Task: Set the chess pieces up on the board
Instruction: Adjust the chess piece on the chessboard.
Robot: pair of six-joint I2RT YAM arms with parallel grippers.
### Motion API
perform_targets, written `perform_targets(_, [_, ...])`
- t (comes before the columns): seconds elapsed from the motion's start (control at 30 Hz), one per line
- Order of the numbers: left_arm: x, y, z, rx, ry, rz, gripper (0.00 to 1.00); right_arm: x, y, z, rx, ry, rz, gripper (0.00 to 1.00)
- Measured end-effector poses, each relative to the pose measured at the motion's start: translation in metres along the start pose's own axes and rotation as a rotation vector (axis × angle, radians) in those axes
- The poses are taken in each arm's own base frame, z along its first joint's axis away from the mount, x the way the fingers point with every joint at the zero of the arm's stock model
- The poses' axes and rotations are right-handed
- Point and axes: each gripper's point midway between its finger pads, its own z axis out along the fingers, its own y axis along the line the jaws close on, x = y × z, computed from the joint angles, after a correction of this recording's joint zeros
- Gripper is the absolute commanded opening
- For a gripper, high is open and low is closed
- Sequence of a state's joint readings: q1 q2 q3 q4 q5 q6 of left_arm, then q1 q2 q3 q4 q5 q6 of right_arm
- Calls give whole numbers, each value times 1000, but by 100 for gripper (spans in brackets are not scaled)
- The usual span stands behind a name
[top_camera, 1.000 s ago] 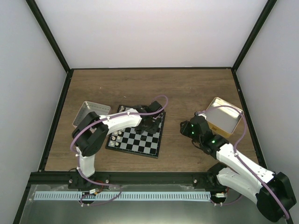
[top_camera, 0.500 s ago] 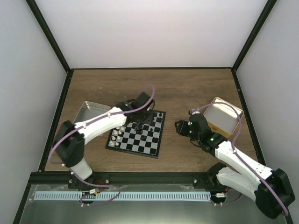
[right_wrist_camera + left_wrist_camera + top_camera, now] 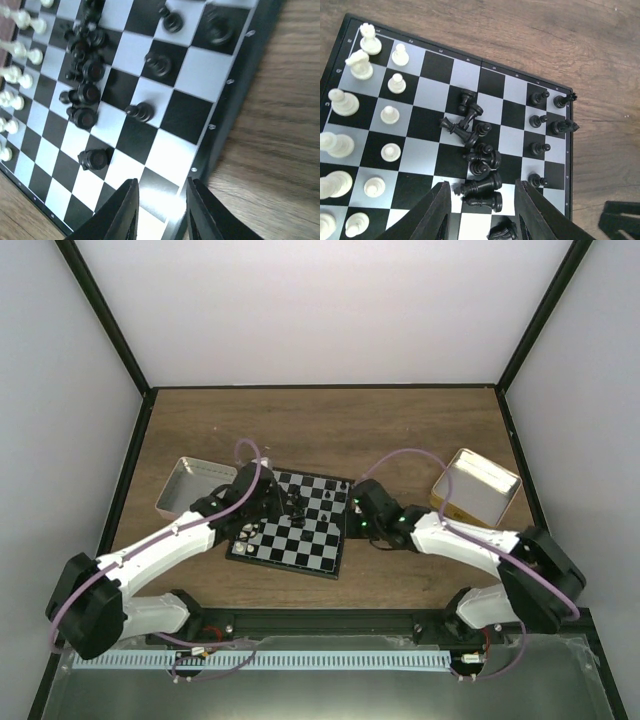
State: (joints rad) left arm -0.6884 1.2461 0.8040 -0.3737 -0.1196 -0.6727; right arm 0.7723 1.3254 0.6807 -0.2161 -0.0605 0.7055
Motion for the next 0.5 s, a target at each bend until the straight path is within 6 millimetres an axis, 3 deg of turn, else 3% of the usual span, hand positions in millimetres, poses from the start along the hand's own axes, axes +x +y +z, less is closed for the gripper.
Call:
perform_targets(0.23, [5,6,0,29,-22,-52,38,22,14,28,22,95,-31,21])
perform_targets(0.5, [-4,2,0,65,-55,-66,38,17,19,48,38,114,-24,16])
